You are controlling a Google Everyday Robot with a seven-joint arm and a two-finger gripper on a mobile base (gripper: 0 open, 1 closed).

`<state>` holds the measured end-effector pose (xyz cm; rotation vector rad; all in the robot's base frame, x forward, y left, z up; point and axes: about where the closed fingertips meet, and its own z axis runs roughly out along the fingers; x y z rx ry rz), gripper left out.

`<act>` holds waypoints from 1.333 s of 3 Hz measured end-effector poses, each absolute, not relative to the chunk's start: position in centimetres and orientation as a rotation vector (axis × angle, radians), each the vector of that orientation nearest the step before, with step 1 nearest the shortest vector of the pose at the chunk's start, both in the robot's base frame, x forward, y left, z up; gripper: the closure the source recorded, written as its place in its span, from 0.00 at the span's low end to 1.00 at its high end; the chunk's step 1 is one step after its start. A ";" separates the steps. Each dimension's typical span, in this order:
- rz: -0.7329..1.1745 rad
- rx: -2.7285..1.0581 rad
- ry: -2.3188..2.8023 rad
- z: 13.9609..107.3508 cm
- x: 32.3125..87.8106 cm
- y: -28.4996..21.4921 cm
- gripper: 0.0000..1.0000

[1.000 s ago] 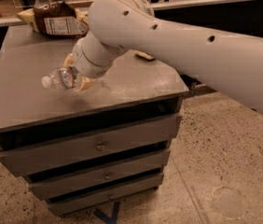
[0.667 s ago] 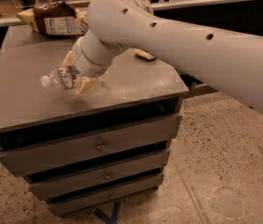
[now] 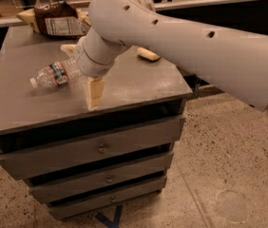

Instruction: Knock water bottle over

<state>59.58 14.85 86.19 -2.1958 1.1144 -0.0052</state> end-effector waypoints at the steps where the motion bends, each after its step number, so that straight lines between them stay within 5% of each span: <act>1: 0.001 -2.194 1.122 86.2 59.6 14.8 0.00; 4: 0.023 -1.996 1.207 90.6 61.2 13.4 0.00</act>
Offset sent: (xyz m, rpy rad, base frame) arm 0.0070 -0.0069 0.0053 0.0375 0.0249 -0.0506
